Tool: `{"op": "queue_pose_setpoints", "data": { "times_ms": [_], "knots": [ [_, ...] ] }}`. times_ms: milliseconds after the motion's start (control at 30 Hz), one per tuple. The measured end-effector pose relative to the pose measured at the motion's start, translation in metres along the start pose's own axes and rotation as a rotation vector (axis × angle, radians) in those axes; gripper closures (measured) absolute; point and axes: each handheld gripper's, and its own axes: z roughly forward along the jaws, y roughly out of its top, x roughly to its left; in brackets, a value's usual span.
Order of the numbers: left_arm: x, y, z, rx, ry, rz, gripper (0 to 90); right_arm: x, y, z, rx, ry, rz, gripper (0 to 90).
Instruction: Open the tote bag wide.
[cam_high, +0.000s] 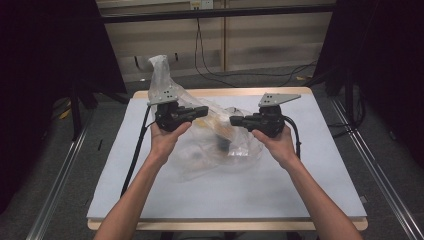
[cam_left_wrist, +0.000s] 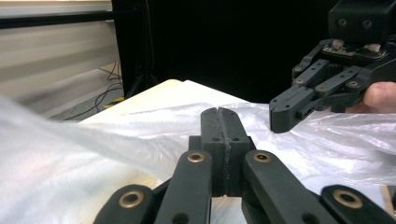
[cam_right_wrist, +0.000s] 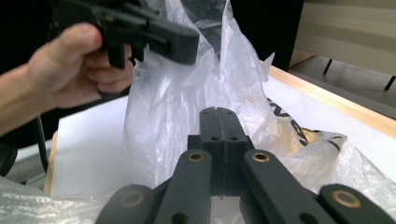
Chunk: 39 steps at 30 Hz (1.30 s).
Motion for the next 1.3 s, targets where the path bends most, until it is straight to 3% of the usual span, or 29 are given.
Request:
{"op": "queue_pose_setpoints", "data": {
  "times_ms": [300,367,533,667,900,933,1100,1167,1200,1267,1300],
  "knots": [
    [0.012,-0.013,0.019,0.052,0.016,-0.031,90.0,-0.012,-0.006,0.003,0.026,-0.061,-0.006,90.0],
    [0.013,-0.017,0.023,0.063,0.009,-0.032,90.0,-0.015,-0.012,0.003,0.019,-0.07,0.009,90.0],
    [0.014,-0.024,0.034,0.118,0.01,-0.025,90.0,-0.022,-0.019,0.009,0.057,-0.099,0.011,90.0],
    [0.016,-0.03,0.038,0.144,0.019,-0.021,90.0,-0.028,-0.025,0.013,0.058,-0.099,0.034,90.0],
    [0.014,-0.044,0.037,0.184,-0.022,-0.028,90.0,-0.029,-0.039,0.02,0.099,-0.095,0.037,90.0],
    [0.013,-0.048,0.035,0.205,-0.022,-0.012,90.0,-0.029,-0.042,0.019,0.099,-0.092,0.046,90.0],
    [0.015,-0.06,0.034,0.226,-0.012,-0.011,90.0,-0.028,-0.05,0.018,0.111,-0.084,0.051,90.0],
    [0.016,-0.067,0.035,0.234,-0.011,-0.049,90.0,-0.029,-0.055,0.018,0.125,-0.079,0.054,90.0],
    [0.02,-0.071,0.037,0.252,-0.024,-0.008,90.0,-0.029,-0.057,0.018,0.133,-0.082,0.055,90.0],
    [0.019,-0.079,0.042,0.279,-0.022,-0.024,90.0,-0.031,-0.063,0.02,0.153,-0.084,0.058,90.0],
    [0.017,-0.084,0.044,0.29,-0.012,-0.062,90.0,-0.032,-0.067,0.022,0.162,-0.087,0.062,90.0]
  ]
}}
